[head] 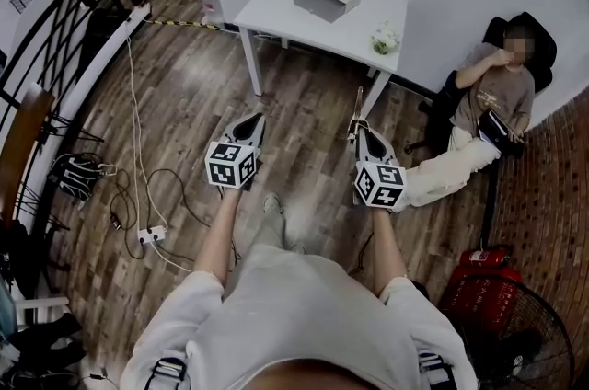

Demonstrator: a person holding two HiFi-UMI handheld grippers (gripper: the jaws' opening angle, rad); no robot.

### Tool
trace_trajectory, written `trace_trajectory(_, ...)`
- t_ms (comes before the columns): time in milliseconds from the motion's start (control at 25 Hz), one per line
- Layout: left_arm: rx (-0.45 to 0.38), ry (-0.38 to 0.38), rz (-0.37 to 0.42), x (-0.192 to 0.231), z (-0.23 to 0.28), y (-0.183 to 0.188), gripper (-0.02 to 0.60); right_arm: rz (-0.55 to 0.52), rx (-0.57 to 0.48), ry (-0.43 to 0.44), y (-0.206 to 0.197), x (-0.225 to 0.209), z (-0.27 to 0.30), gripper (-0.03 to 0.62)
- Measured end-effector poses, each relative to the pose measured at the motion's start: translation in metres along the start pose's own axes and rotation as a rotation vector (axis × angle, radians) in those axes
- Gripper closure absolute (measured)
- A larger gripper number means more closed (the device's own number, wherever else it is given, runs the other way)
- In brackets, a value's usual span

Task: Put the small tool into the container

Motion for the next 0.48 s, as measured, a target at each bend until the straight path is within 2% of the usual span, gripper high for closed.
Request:
trace_trajectory(240, -0.002, 0.009, -0.008, 0.020, 0.028, 0.004, 0.569, -0.003, 0.003, 0.010, 0.006, -0.008, 0.037, 0.594)
trace_trajectory(480, -0.006, 0.005, -0.025, 0.052, 0.076, 0.011, 0.569, -0.021, 0.016, 0.012, 0.014, -0.018, 0.092, 0.594)
Point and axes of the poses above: the fingertips, and each gripper's own axes: z forward along the fingers, x to its left, y out of its top, the point moved 3 cm from there along -z, backward along the fingers
